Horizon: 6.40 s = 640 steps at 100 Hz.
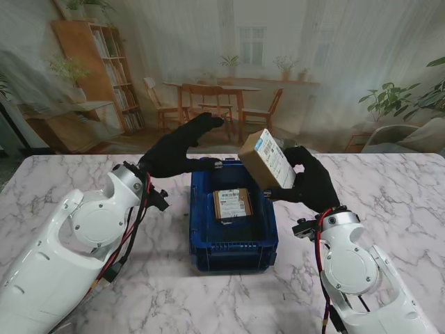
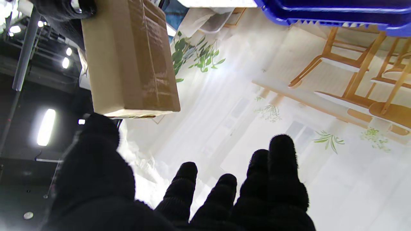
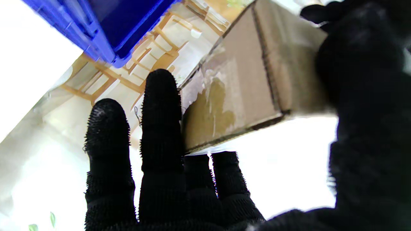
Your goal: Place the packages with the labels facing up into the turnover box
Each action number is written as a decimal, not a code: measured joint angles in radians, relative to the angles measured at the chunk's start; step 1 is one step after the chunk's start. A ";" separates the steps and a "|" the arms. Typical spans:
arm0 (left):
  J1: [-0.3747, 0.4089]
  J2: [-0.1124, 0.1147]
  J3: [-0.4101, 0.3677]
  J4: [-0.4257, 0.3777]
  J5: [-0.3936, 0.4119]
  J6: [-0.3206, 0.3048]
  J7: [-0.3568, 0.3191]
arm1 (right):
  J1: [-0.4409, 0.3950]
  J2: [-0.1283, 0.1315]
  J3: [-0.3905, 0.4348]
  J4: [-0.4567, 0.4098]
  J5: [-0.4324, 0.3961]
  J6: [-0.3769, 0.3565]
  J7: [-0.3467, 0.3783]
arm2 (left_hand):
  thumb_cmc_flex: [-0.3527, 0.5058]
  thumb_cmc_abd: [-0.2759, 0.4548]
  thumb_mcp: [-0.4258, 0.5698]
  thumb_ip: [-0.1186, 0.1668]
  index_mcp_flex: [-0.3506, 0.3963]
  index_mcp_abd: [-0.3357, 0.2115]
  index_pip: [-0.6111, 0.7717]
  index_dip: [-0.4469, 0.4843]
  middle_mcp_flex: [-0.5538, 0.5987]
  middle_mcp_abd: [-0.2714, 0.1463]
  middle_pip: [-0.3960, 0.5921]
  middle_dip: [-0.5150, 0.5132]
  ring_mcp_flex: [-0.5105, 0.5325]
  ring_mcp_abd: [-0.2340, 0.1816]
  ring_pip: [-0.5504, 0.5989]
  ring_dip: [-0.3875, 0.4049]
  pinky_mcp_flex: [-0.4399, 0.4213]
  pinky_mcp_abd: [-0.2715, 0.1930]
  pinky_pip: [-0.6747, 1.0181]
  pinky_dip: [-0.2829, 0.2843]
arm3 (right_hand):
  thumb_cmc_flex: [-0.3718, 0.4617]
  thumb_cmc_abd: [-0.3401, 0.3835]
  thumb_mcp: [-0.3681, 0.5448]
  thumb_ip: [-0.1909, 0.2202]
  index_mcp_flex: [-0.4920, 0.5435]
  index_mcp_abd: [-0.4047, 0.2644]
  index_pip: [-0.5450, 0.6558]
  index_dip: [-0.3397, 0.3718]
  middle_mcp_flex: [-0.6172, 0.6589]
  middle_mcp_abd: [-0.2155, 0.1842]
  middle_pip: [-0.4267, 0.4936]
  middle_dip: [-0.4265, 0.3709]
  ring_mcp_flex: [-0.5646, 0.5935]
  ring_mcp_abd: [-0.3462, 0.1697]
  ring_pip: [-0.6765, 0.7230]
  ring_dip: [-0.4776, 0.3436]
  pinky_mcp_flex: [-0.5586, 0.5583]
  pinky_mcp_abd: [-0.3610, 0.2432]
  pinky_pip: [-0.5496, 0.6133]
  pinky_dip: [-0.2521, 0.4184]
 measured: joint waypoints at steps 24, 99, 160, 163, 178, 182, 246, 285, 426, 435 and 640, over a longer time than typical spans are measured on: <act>-0.005 0.032 -0.023 -0.020 0.056 -0.023 -0.083 | 0.002 0.023 0.003 0.034 -0.191 -0.028 0.001 | -0.029 -0.023 -0.007 0.000 0.000 0.000 -0.012 -0.024 -0.001 0.000 0.000 0.000 -0.003 -0.001 -0.009 0.007 -0.024 0.000 -0.036 -0.012 | 0.000 -0.001 0.000 0.000 0.004 0.000 0.000 -0.008 0.002 0.000 0.000 0.000 0.001 0.000 0.000 0.000 0.002 0.000 0.000 0.000; -0.241 0.061 0.234 -0.018 0.139 0.083 -0.256 | 0.121 0.049 -0.132 0.121 -0.450 0.106 -0.017 | -0.054 -0.124 0.003 -0.010 -0.003 0.020 -0.037 -0.045 -0.072 -0.005 -0.023 -0.026 -0.076 0.005 -0.068 -0.044 -0.077 0.009 -0.130 -0.049 | 0.000 -0.021 0.000 0.000 0.019 -0.011 0.000 -0.012 0.016 0.000 -0.003 0.009 0.030 -0.007 0.048 0.019 0.019 0.000 0.033 0.002; -0.380 0.066 0.404 0.053 0.264 0.124 -0.320 | 0.118 0.055 -0.168 0.095 -0.496 0.099 -0.001 | -0.063 -0.186 0.005 -0.039 -0.097 0.134 -0.022 -0.025 -0.122 -0.004 -0.032 -0.048 -0.136 -0.045 -0.098 -0.101 -0.104 -0.054 -0.193 -0.063 | 0.000 -0.021 0.000 0.000 0.022 -0.012 0.000 -0.023 0.023 0.001 -0.005 0.011 0.041 -0.013 0.080 0.027 0.041 0.000 0.055 0.004; -0.388 0.066 0.415 0.058 0.263 0.130 -0.321 | 0.117 0.056 -0.170 0.094 -0.500 0.096 -0.002 | -0.063 -0.186 0.005 -0.039 -0.097 0.140 -0.022 -0.021 -0.122 -0.004 -0.024 -0.034 -0.135 -0.045 -0.097 -0.090 -0.103 -0.054 -0.180 -0.063 | 0.000 -0.023 0.000 0.000 0.028 -0.012 0.000 -0.027 0.026 0.002 -0.005 0.011 0.047 -0.014 0.096 0.027 0.043 0.000 0.056 0.004; -0.427 0.065 0.458 0.082 0.259 0.150 -0.334 | 0.116 0.058 -0.180 0.092 -0.512 0.085 -0.004 | -0.049 -0.186 0.006 -0.039 -0.095 0.141 -0.021 -0.001 -0.096 -0.007 -0.005 0.013 -0.113 -0.060 -0.072 -0.050 -0.094 -0.066 -0.158 -0.063 | 0.000 -0.023 0.000 0.000 0.028 -0.012 0.000 -0.034 0.026 0.003 -0.006 0.011 0.052 -0.015 0.098 0.027 0.048 0.000 0.062 0.004; -0.436 0.064 0.466 0.088 0.256 0.154 -0.340 | 0.116 0.059 -0.182 0.091 -0.513 0.084 -0.003 | -0.049 -0.186 0.006 -0.039 -0.095 0.142 -0.021 0.007 -0.096 -0.007 0.001 0.032 -0.108 -0.061 -0.072 -0.032 -0.093 -0.067 -0.146 -0.062 | 0.000 -0.023 0.000 0.000 0.029 -0.012 0.000 -0.034 0.026 0.003 -0.006 0.011 0.052 -0.015 0.098 0.027 0.050 0.000 0.062 0.004; -0.478 0.061 0.512 0.128 0.254 0.175 -0.369 | 0.120 0.065 -0.191 0.091 -0.541 0.077 0.009 | 0.019 -0.206 0.041 0.043 -0.034 0.142 0.076 0.247 0.064 -0.041 0.110 0.297 0.021 -0.083 0.034 0.230 -0.001 -0.076 0.001 0.090 | 0.000 -0.023 0.000 0.000 0.029 -0.012 -0.001 -0.061 0.026 0.019 -0.006 0.032 0.052 -0.018 0.099 0.027 0.051 -0.001 0.062 0.004; -0.475 0.050 0.521 0.146 0.257 0.223 -0.337 | 0.115 0.065 -0.187 0.088 -0.537 0.084 0.008 | 0.019 -0.275 0.040 0.041 0.060 0.115 0.102 0.302 0.164 -0.053 0.244 0.375 0.150 -0.098 0.116 0.350 0.109 -0.079 0.116 0.149 | 0.009 -0.021 0.000 0.000 0.029 -0.011 -0.008 -0.086 0.026 0.033 -0.006 0.046 0.053 -0.028 0.123 0.027 0.053 -0.001 0.064 0.004; -0.422 0.012 0.502 0.239 0.140 0.353 -0.186 | -0.121 0.026 -0.005 -0.033 -0.348 -0.033 -0.152 | 0.019 -0.356 0.036 0.038 0.122 0.097 0.304 0.519 0.334 -0.075 0.387 0.634 0.292 -0.088 0.116 0.399 0.273 -0.075 0.318 0.165 | -0.170 0.568 -0.189 0.135 -0.136 -0.049 -0.446 -0.299 -0.341 0.051 -0.298 -0.233 -0.631 0.104 -0.172 -0.100 -0.480 0.051 -0.169 0.160; -0.416 0.010 0.502 0.241 0.135 0.358 -0.175 | -0.149 0.012 0.023 -0.031 -0.335 -0.032 -0.206 | 0.019 -0.356 0.036 0.038 0.122 0.097 0.304 0.519 0.334 -0.075 0.386 0.634 0.292 -0.088 0.116 0.399 0.273 -0.075 0.318 0.165 | -0.170 0.576 -0.204 0.135 -0.136 -0.050 -0.458 -0.299 -0.341 0.048 -0.312 -0.246 -0.646 0.104 -0.197 -0.109 -0.499 0.051 -0.203 0.160; -0.189 0.056 0.412 0.122 0.226 0.305 -0.227 | -0.156 -0.049 0.072 0.122 -0.197 0.067 -0.392 | 0.074 -0.237 -0.042 -0.012 0.115 0.137 0.164 0.337 0.264 -0.049 0.335 0.410 0.227 -0.053 0.119 0.326 0.201 -0.039 0.270 0.137 | -0.167 0.586 -0.202 0.135 -0.142 -0.074 -0.506 -0.348 -0.383 0.021 -0.455 -0.306 -0.768 0.095 -0.501 -0.259 -0.604 0.038 -0.753 0.131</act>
